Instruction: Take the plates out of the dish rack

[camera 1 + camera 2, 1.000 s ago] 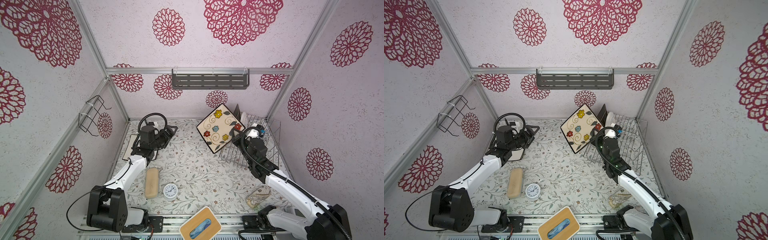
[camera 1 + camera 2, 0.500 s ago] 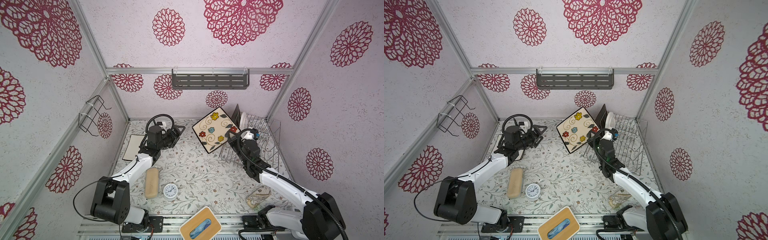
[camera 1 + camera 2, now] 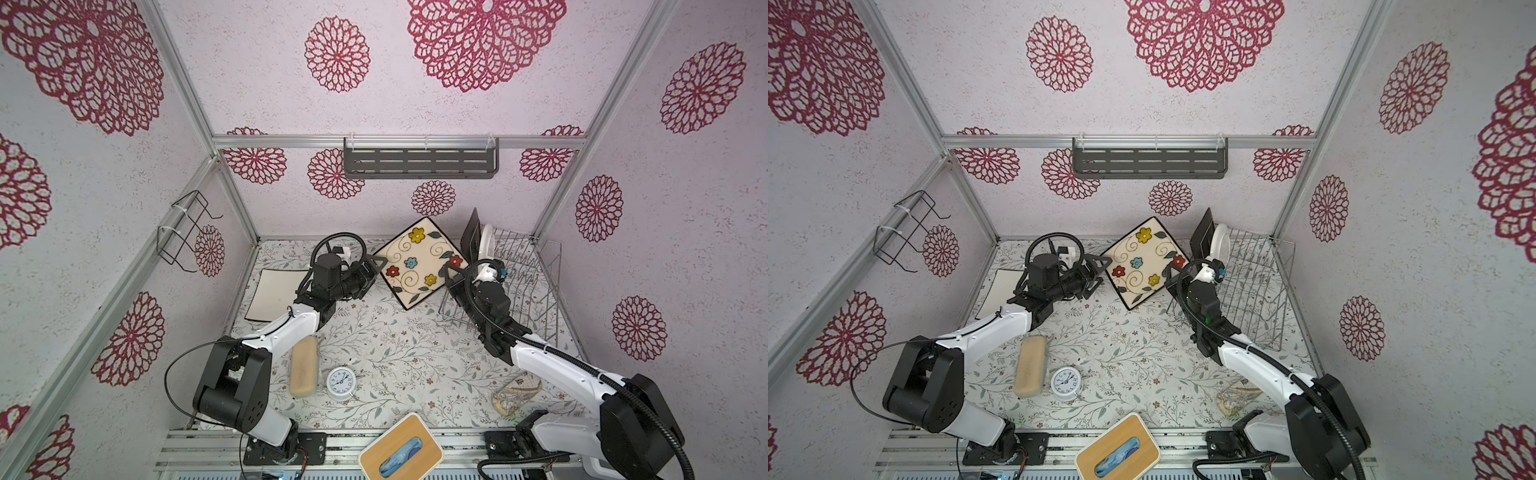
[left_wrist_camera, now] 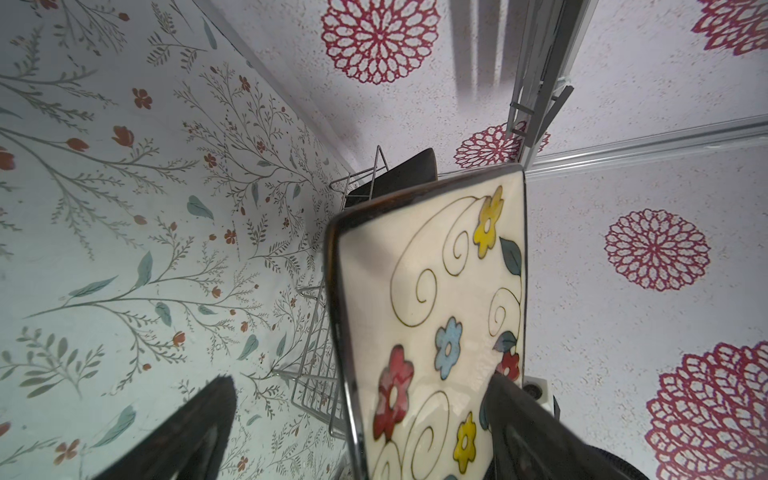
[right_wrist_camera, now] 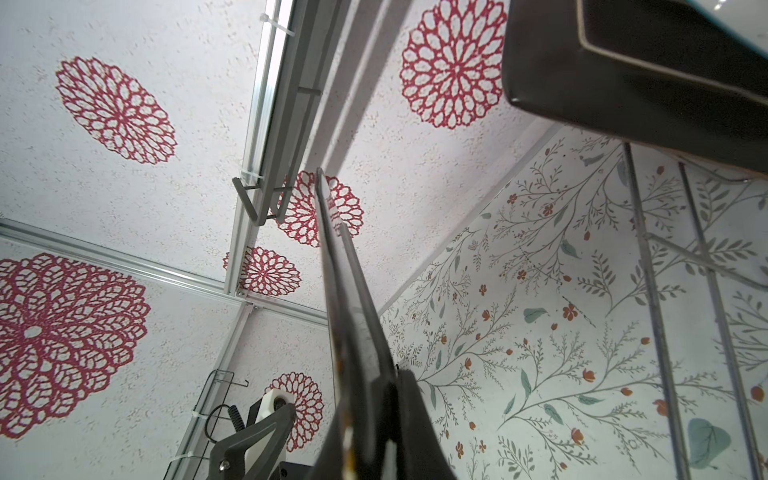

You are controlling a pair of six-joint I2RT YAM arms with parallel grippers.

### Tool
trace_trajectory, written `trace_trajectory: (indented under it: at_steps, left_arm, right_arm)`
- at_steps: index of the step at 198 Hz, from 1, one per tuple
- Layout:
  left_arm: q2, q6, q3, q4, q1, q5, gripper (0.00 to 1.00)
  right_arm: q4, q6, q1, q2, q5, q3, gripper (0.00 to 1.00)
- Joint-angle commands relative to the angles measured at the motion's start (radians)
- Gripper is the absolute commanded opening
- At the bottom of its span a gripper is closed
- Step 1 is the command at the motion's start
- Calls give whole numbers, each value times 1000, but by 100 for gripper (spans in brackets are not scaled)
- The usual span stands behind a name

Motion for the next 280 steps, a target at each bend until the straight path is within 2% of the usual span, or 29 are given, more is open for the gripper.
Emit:
trace_trajectory:
  at_steps: [1, 111, 156, 280]
  left_arm:
    - [20, -20, 21, 79, -12, 15, 95]
    - [62, -85, 19, 185, -30, 62, 55]
    - [64, -94, 17, 204, -32, 67, 42]
    - [74, -114, 11, 245, -35, 79, 22]
  right_arm:
    - [324, 111, 2, -32, 1, 48, 0]
    - [393, 185, 2, 15, -20, 46, 0]
    - [412, 192, 2, 28, -33, 48, 0]
    - [456, 249, 2, 54, -74, 45, 0]
